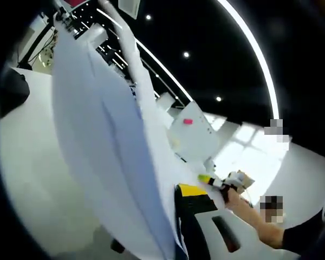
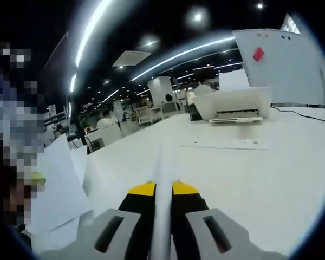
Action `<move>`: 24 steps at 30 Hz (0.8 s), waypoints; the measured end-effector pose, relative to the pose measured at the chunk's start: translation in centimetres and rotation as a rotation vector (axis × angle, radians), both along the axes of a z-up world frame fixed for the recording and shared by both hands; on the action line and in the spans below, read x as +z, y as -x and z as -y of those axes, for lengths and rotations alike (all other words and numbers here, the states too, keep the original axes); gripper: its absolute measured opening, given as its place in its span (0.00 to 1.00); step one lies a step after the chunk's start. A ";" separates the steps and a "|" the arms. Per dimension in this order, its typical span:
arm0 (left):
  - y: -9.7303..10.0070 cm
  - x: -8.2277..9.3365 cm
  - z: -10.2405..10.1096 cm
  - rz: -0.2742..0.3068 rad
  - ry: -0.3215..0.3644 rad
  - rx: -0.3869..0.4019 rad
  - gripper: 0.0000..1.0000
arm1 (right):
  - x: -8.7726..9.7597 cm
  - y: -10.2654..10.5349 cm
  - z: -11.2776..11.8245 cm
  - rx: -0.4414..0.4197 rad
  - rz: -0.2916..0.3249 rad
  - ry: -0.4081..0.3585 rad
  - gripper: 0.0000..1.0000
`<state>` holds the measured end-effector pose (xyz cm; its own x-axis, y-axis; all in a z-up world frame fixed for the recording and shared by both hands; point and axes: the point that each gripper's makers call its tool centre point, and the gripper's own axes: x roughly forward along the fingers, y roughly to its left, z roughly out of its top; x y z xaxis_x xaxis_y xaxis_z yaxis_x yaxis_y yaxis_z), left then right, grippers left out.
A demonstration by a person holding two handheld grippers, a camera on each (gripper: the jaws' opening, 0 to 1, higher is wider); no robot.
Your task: Organize the stack of printing papers by aligning and flattening the scattered papers on the table
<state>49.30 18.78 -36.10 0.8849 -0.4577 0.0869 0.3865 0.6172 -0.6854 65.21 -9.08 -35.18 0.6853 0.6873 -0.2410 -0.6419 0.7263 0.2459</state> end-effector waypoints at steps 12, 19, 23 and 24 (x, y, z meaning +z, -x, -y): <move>0.0 0.0 -0.1 0.002 0.002 -0.002 0.08 | 6.6 0.2 -1.1 0.051 0.105 -0.066 0.03; 0.0 0.0 -0.1 0.003 0.002 -0.002 0.08 | 10.4 2.2 -2.2 0.110 0.164 -0.080 0.02; 0.0 0.1 -0.1 0.004 0.005 -0.002 0.08 | 12.3 3.4 -2.5 0.131 0.196 -0.080 0.02; 0.0 0.1 -0.1 0.004 0.005 -0.002 0.08 | 12.7 3.5 -2.5 0.134 0.200 -0.081 0.02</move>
<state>49.29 18.88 -36.04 0.8835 -0.4592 0.0924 0.3904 0.6130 -0.6868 61.69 -6.53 -22.52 0.6152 0.7868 -0.0500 -0.7730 0.6145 0.1578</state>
